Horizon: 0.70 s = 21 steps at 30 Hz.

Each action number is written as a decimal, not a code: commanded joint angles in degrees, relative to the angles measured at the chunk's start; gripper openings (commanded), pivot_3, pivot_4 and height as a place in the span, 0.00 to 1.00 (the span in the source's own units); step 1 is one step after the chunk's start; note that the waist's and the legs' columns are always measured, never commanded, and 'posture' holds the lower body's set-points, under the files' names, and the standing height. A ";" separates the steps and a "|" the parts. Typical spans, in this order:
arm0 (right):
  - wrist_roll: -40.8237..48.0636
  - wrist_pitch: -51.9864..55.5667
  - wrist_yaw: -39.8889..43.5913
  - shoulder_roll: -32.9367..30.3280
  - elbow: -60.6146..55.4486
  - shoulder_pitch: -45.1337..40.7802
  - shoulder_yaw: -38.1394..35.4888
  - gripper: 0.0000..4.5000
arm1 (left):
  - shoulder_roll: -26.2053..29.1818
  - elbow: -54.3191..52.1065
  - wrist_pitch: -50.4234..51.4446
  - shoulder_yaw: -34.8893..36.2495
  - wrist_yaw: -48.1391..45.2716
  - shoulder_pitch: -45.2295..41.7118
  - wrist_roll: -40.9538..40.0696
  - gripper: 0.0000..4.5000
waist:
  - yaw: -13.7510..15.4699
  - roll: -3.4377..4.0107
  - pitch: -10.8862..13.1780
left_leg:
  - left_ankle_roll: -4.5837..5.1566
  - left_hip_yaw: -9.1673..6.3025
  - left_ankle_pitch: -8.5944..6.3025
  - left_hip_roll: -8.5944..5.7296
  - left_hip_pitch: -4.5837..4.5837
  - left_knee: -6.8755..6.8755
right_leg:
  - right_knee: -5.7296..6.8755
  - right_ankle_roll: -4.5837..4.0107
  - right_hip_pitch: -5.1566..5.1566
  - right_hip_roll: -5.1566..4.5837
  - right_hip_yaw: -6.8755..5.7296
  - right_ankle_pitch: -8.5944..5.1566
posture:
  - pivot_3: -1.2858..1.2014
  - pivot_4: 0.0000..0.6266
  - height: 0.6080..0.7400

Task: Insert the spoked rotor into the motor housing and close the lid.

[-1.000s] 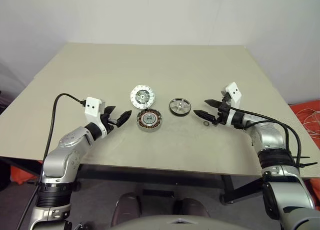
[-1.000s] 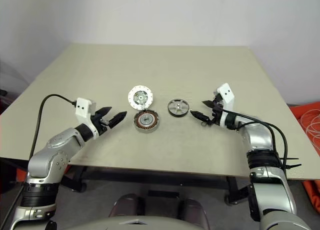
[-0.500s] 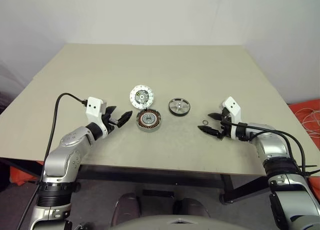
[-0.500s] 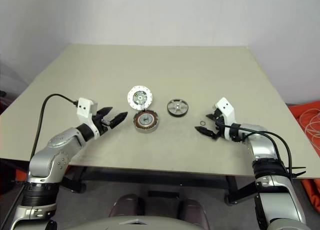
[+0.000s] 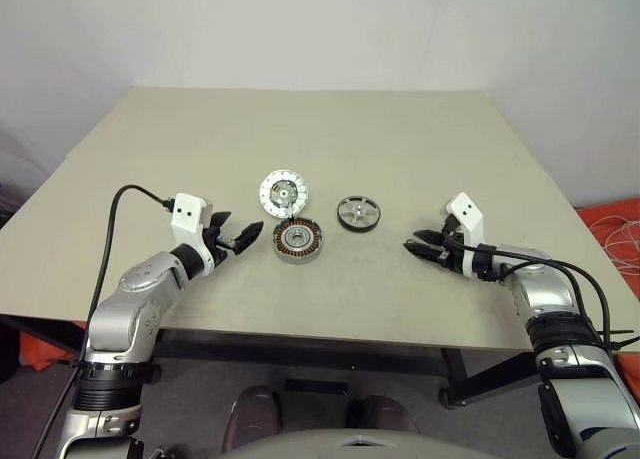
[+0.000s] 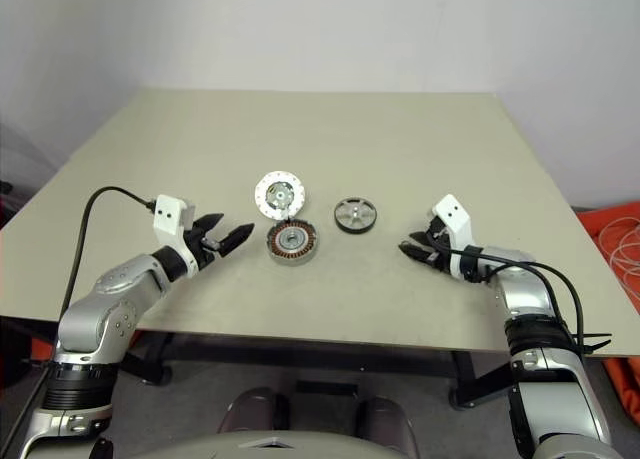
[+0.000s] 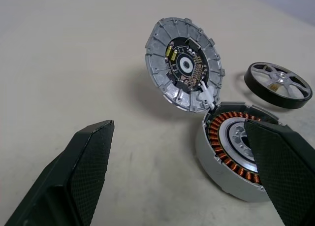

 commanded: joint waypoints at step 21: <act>6.50 7.31 -3.02 7.44 -8.66 -6.95 -2.41 0.13 | 0.66 0.75 -2.32 1.32 -0.22 -2.75 1.25 1.00 | -0.24 0.06 0.01 | -0.06 -0.01 0.03 0.02 0.11 0.00 | 0.11 0.00 -0.02 0.01 0.01 0.00 | 0.52 0.00 1.00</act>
